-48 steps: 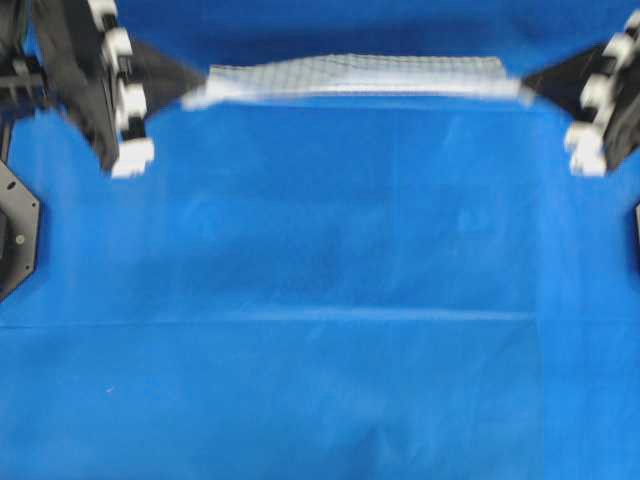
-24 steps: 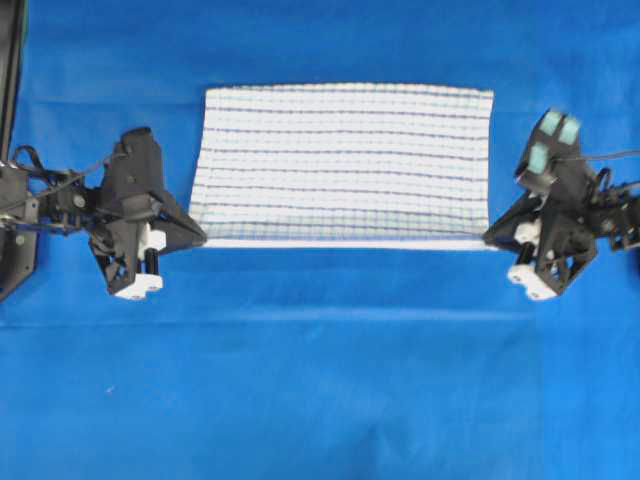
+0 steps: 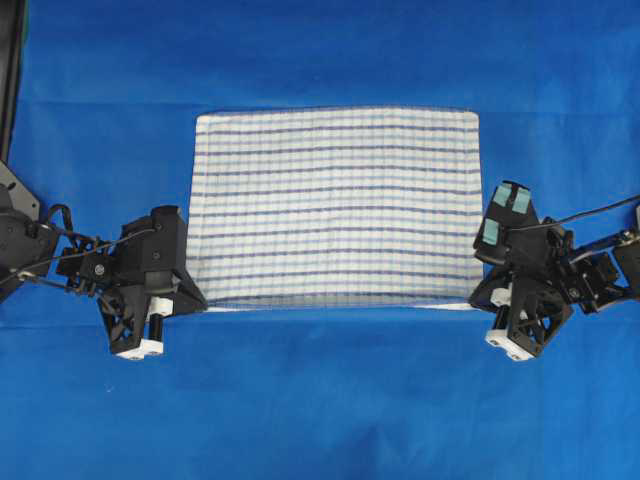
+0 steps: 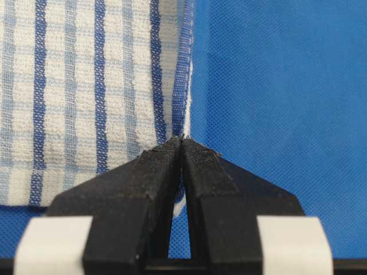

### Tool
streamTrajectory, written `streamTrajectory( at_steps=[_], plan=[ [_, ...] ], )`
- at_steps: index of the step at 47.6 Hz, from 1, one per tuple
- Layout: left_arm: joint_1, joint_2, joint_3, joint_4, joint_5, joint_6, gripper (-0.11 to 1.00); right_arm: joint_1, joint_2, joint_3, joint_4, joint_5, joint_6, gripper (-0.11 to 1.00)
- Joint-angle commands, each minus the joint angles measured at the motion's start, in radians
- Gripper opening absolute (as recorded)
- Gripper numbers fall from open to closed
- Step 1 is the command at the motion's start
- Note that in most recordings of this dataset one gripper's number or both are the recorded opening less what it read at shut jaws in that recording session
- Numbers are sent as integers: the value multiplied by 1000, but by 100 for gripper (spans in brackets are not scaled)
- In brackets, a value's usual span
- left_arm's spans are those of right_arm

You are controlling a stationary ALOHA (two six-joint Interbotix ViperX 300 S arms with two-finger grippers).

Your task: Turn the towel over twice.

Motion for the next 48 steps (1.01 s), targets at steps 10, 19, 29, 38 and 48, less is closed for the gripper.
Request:
streamTrajectory(
  at_steps=[10,19,29,38,48],
  plan=[
    [0,-8,-9,0,-6,9,1,5,-2,-26,-12,-5,2,3],
    [15,-12,-8,0,-6,12,2,5,-2,-29,-23,-3,2,3],
    [23,-29,-20,0,11,14,43,5,-11,-55,-55,0,-6,43],
    [26,-120,-43,5,91,38,84,6,-89,-89,-160,77,-9,66],
    [66,-279,-61,5,117,150,77,-5,-242,-91,-334,153,-9,64]
  ],
)
